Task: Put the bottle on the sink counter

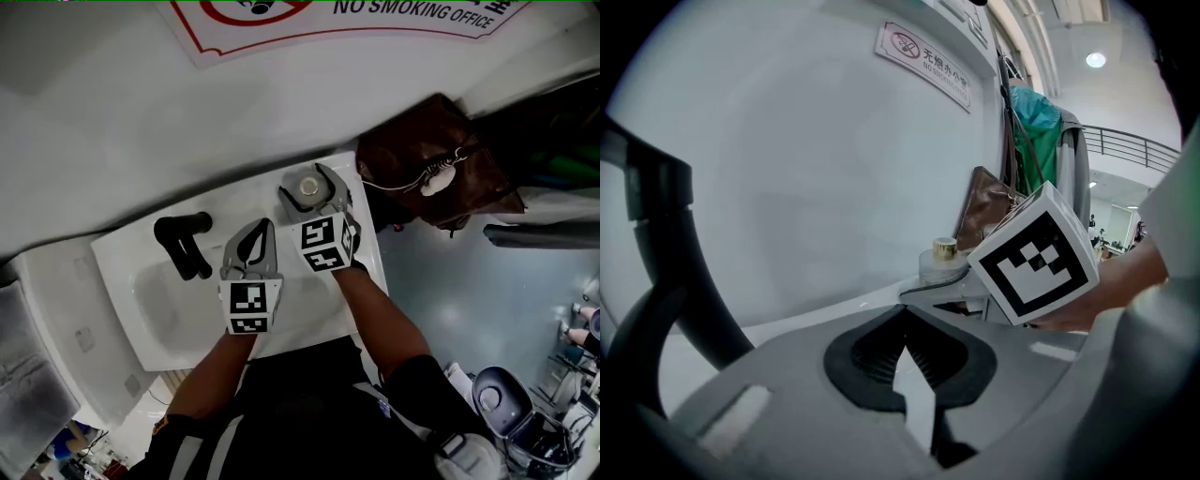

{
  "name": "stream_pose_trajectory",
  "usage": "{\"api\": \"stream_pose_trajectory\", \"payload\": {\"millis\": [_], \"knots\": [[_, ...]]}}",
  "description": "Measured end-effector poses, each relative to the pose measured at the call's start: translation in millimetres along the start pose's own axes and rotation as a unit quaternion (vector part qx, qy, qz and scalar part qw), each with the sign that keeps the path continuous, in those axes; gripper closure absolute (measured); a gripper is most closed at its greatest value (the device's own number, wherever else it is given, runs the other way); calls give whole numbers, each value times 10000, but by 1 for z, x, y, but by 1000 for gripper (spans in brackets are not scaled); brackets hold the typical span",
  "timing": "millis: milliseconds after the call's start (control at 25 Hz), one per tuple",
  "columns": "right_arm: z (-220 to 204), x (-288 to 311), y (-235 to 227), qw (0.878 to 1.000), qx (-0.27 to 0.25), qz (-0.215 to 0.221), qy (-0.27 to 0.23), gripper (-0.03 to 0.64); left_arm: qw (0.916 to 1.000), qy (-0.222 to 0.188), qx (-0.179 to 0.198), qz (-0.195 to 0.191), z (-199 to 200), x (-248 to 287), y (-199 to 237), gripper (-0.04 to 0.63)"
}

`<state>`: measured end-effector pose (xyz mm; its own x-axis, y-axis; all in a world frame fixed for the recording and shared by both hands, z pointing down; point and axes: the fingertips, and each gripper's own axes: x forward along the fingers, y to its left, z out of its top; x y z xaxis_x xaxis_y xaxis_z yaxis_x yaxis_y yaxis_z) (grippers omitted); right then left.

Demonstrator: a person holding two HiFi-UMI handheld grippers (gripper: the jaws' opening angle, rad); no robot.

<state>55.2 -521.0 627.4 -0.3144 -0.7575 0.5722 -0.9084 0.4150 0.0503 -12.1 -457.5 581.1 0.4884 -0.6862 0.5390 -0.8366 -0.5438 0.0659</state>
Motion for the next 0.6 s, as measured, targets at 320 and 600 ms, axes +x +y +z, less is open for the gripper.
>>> {"api": "stream_pose_trajectory", "payload": {"millis": [320, 600], "knots": [[-8, -3, -2, 9998, -49, -75, 165, 275, 10000, 24, -18, -53, -2, -3, -4, 595], [-13, -7, -4, 9997, 34, -127, 214, 268, 9999, 41, -26, -150, -3, -9, -13, 595]]}}
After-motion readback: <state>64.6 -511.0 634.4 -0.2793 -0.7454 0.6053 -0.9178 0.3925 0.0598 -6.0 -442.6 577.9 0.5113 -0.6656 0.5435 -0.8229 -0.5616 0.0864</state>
